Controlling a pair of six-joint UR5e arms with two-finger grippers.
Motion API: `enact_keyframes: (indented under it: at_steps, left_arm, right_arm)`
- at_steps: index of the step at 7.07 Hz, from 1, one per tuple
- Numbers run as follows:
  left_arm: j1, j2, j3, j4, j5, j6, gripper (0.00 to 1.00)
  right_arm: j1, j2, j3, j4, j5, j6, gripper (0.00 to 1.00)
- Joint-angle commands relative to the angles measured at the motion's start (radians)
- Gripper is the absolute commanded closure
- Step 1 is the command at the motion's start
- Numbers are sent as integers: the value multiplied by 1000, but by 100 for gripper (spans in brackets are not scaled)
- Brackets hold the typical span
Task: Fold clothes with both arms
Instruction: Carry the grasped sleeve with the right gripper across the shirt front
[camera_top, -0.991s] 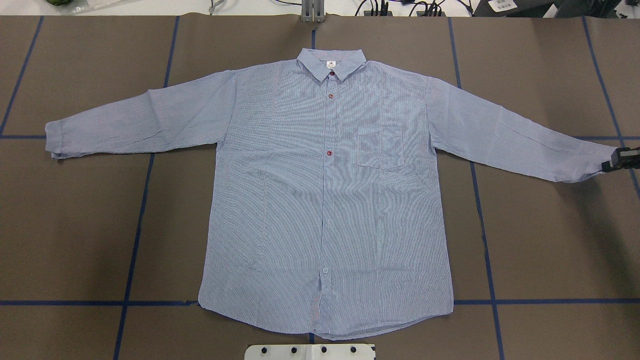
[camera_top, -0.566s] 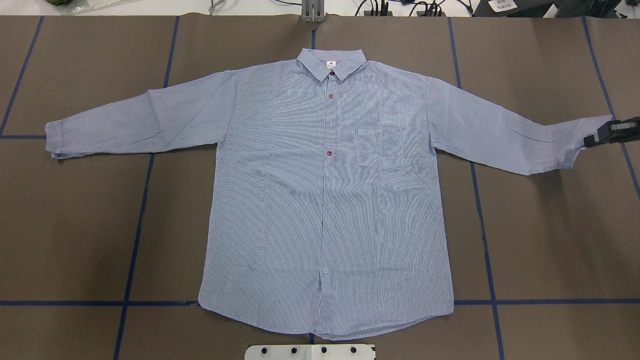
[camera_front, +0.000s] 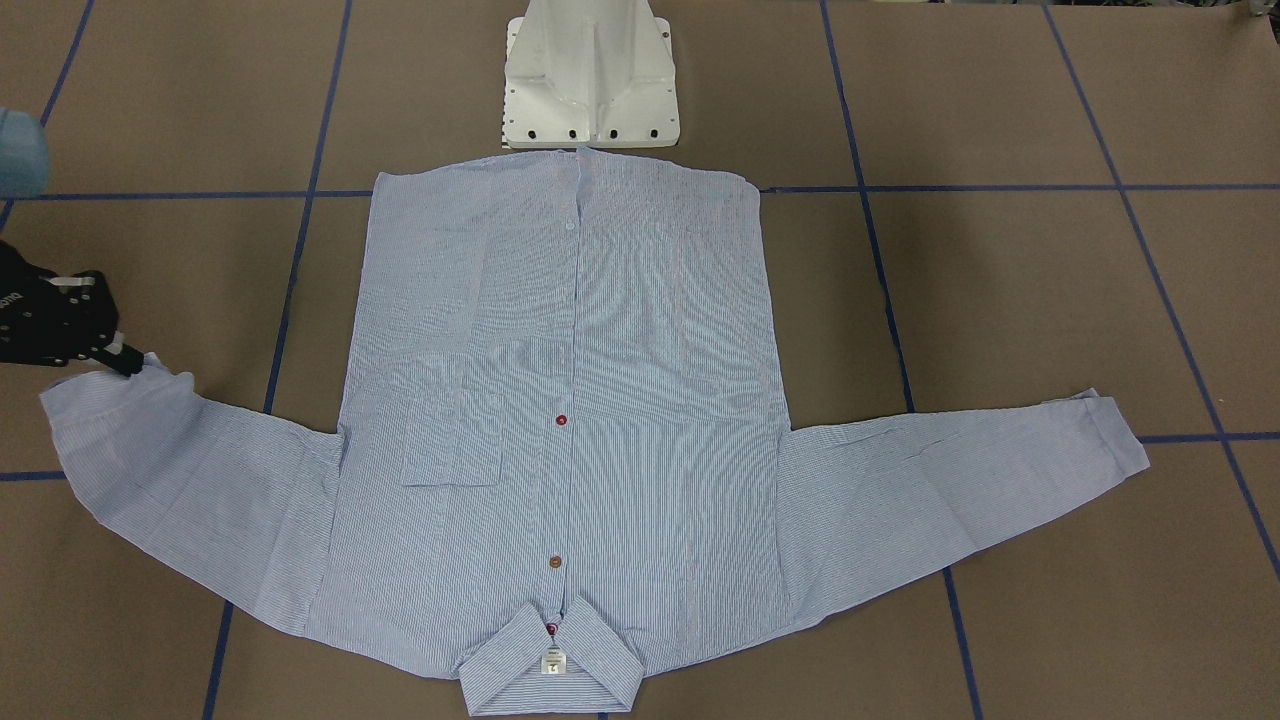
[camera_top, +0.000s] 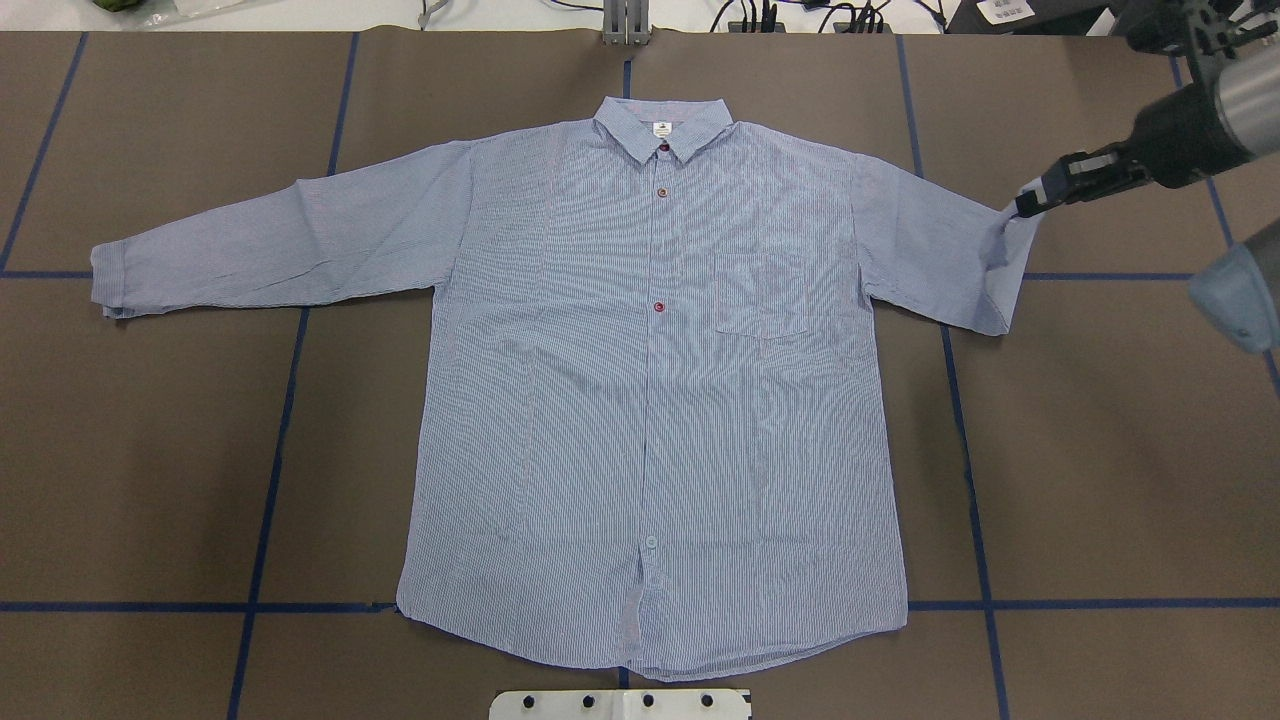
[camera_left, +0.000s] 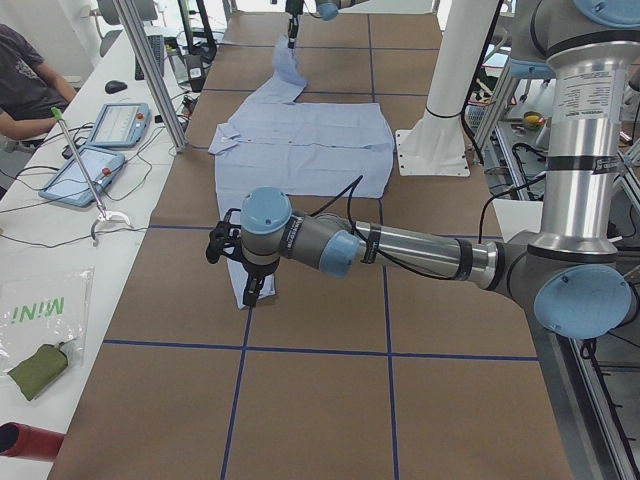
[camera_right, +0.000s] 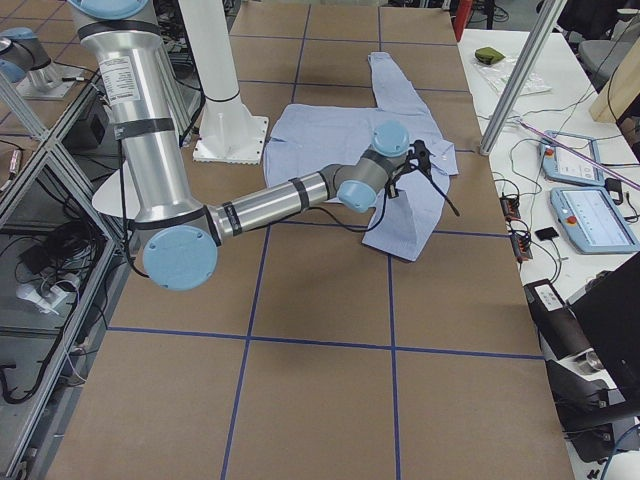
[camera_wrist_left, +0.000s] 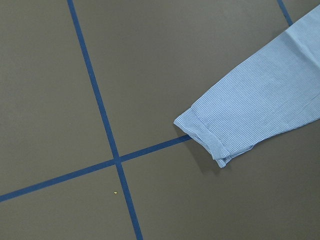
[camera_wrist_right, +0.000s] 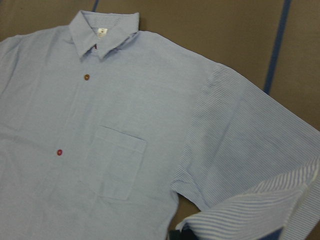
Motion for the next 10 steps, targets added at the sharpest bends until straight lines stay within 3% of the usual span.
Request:
enact_keyframes:
  at_steps: [1,3,6,10]
  left_arm:
    - [1,10,15,-60,7,-26,1]
    - [1,10,33,-83,7,-24,1]
    - [1,8,60,-100,8,-29,1]
    - [1,7,64,-100,8,-30,1]
  right_arm:
    - [-91,238,-9,-170,-39,94,100]
    - [-181,367,-35,-244,-147,109,100]
    - [-263,565,-211,-241,-251,161,100]
    - [-361,604,-281,-232,-363,166,100]
